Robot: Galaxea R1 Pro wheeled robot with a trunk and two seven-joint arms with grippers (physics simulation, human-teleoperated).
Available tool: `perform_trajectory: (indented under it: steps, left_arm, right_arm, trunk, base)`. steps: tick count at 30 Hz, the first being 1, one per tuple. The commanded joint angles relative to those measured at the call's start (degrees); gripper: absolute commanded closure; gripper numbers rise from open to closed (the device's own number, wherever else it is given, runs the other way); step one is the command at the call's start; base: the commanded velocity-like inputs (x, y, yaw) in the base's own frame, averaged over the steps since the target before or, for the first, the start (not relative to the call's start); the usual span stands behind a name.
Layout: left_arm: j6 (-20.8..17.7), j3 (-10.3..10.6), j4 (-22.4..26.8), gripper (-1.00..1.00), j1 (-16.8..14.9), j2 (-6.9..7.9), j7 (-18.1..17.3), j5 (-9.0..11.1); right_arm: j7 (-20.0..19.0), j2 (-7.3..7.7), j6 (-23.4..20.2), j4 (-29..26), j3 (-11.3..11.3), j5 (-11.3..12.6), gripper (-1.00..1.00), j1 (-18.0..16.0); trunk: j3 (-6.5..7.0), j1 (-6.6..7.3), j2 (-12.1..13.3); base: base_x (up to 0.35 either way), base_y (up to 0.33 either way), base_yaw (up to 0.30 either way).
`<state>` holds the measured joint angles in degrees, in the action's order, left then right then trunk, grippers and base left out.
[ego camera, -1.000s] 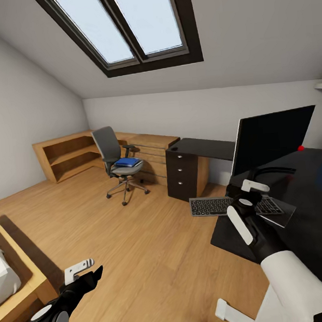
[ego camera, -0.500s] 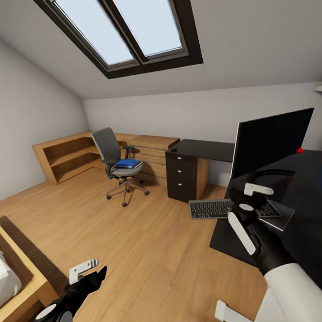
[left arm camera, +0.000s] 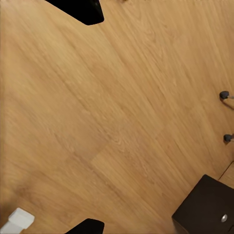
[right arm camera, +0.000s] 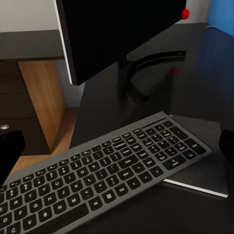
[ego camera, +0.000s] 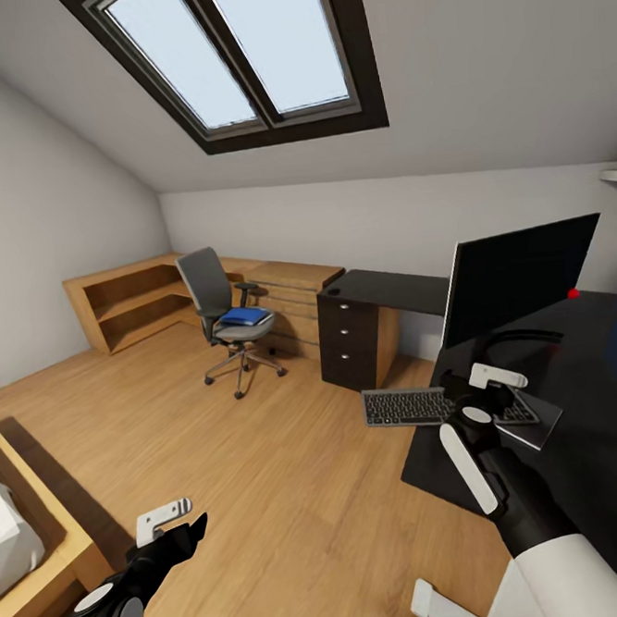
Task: In the bedroom, organize the workspace by keeping the computer under the desk, ensuring the monitor is on the desk, placing the keyboard on the desk next to the monitor, placing the mouse on the desk next to the keyboard, moving the folder from the swivel chair onto the desk next to the mouse, stacking the notebook on top of the folder with the pen on top of the notebook, and positioning the swivel chair next to the desk.
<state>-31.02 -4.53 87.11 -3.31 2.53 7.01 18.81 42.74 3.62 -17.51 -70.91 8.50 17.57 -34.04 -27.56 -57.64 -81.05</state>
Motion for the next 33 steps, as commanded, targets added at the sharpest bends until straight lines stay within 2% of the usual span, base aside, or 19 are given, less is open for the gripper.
perform_trajectory:
  steps: [1, 9, 10, 21, 27, 33]
  left_arm:
    - [-0.3, 0.0, 0.1, -1.00, 0.0, 0.02, 0.5, 0.6]
    - [-0.5, 0.1, -0.6, -1.00, 0.0, 0.04, 0.5, 0.7]
    - [-0.7, 0.1, -3.5, -1.00, 0.0, 0.10, 0.5, 0.6]
    - [-0.9, 0.0, -4.7, -1.00, 0.0, 0.11, 0.5, 0.7]
    - [-0.8, 0.5, -4.5, -1.00, 0.0, 0.07, 0.3, 0.6]
    - [-0.7, 0.7, -4.4, -1.00, 0.0, 0.10, 0.3, 0.6]
  right_arm:
    - [0.5, 0.07, -0.4, 0.0, 0.2, 0.3, -1.00, 0.0]
    - [0.4, 0.07, -0.2, 0.1, 0.3, 0.3, -1.00, 0.0]
    - [0.5, 0.07, -0.2, 0.0, 0.3, 0.2, -1.00, 0.3]
    - [0.6, 0.07, -0.2, -0.4, 0.3, 0.0, -1.00, 1.1]
    - [0.6, 0.04, -0.2, -0.4, 0.4, 0.0, -1.00, 1.2]
    - [0.7, 0.00, -0.2, -0.2, 2.2, 0.0, -1.00, 1.2]
  trunk:
    - [0.12, 0.23, 0.4]
    - [1.56, 1.98, 3.6]
    - [1.74, 2.20, 4.0]
    - [3.71, 4.62, 8.4]
    - [3.71, 4.62, 8.4]
    - [3.71, 4.62, 8.4]
  base:
    - [0.000, 0.000, 0.000]
    - [0.000, 0.000, 0.000]
    - [0.000, 0.000, 0.000]
    - [0.000, 0.000, 0.000]
    - [0.000, 0.000, 0.000]
    - [0.000, 0.000, 0.000]
